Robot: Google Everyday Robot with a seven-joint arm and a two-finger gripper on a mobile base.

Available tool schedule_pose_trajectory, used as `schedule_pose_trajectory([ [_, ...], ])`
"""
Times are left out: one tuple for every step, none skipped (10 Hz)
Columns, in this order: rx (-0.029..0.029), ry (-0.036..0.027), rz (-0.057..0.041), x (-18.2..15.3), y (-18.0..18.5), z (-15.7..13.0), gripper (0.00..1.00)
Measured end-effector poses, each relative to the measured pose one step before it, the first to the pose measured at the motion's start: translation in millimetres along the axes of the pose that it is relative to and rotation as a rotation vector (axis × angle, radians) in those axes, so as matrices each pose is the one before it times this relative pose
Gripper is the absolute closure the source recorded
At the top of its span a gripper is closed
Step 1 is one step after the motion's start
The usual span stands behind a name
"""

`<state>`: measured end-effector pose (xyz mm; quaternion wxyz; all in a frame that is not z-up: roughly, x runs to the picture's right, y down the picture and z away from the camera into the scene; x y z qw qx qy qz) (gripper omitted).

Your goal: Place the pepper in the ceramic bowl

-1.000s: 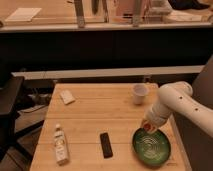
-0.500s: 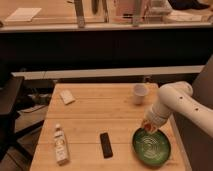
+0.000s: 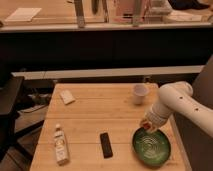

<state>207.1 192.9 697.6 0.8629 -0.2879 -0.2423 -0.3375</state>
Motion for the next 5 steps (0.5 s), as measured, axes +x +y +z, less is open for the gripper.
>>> schedule_pose_trajectory([
  [-0.00010, -0.00011, -0.00075, -0.05, 0.06, -0.06, 0.66],
  [-0.00018, 0.00042, -0.00242, -0.30, 0.07, -0.57, 0.71],
  [-0.00001, -0.00019, -0.00114, -0.15, -0.03, -0.12, 0.70],
  [-0.00038, -0.00016, -0.00088, -0.04, 0.18, -0.02, 0.66],
  [-0.00052, -0.00059, -0.00164, -0.25, 0.10, 0.07, 0.62],
])
